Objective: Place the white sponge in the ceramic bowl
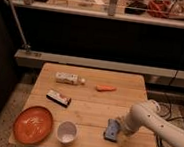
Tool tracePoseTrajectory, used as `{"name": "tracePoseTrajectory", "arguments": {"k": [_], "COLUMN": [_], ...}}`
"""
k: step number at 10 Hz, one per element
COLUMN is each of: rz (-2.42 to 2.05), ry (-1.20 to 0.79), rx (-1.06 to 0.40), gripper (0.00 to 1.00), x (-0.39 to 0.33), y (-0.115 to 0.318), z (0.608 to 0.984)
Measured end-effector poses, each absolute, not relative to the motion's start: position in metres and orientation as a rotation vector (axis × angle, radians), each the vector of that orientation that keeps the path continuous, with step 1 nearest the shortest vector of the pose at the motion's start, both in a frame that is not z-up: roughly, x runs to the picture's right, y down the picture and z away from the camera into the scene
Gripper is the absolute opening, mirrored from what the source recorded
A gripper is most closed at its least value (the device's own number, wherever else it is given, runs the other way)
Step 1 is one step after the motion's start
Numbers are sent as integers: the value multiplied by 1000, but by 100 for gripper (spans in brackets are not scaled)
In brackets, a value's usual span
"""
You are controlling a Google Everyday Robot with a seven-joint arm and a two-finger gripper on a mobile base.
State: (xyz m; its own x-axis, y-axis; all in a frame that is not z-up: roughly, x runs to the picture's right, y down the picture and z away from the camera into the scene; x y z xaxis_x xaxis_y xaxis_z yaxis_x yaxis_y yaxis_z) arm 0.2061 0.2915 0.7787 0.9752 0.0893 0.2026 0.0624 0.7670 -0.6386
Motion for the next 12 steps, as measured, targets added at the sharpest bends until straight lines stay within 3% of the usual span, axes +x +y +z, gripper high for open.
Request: {"name": "tracePoseTrajectory", "arguments": {"k": [2,4,6,12], "rz": [19,27,28,-4], "ry": [-228,-229,-227,-197], "rx": [-696,-699,-706,-675], "gripper": [78,62,58,3], "x": [207,213,215,191], "y": [293,294,297,258], "z": [780,781,781,751]}}
